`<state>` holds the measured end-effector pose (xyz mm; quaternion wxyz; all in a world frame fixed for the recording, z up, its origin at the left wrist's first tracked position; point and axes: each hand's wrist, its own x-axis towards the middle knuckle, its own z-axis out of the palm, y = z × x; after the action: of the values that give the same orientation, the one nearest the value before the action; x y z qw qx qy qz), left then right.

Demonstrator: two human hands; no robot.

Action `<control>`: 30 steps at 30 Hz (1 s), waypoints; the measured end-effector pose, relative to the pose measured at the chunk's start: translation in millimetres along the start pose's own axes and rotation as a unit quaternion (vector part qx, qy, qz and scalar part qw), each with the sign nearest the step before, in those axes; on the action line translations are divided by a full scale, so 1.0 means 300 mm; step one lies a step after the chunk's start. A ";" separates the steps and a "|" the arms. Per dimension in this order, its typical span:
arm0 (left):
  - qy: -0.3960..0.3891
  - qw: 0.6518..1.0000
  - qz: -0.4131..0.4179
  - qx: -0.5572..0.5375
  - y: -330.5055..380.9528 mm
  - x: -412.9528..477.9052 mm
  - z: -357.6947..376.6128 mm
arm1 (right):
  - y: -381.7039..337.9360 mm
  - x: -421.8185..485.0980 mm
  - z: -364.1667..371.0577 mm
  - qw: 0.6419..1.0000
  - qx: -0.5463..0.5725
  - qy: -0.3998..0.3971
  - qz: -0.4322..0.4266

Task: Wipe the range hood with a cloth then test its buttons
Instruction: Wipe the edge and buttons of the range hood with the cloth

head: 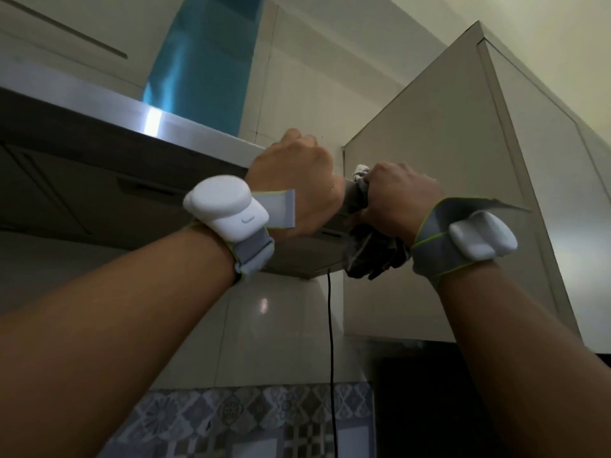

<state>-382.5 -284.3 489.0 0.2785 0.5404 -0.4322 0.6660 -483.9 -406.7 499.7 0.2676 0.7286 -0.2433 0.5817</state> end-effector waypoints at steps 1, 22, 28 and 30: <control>-0.017 1.000 0.005 0.001 -0.005 -0.005 -0.012 | -0.003 -0.009 -0.002 1.000 -0.004 0.007 0.001; 0.006 0.990 0.042 0.138 -0.288 -0.094 -0.234 | -0.004 0.001 -0.064 0.995 -0.006 -0.087 -0.042; 0.064 0.987 0.032 0.142 -0.275 -0.097 -0.210 | 0.011 -0.023 -0.026 0.998 0.009 -0.051 -0.031; 0.073 0.986 0.030 0.144 -0.275 -0.096 -0.204 | 0.010 -0.025 -0.025 0.998 0.011 -0.049 -0.037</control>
<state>-335.2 -189.1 481.5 0.2080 0.5114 -0.3264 0.7672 -492.8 -403.7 494.0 0.2691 0.7677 -0.2227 0.5372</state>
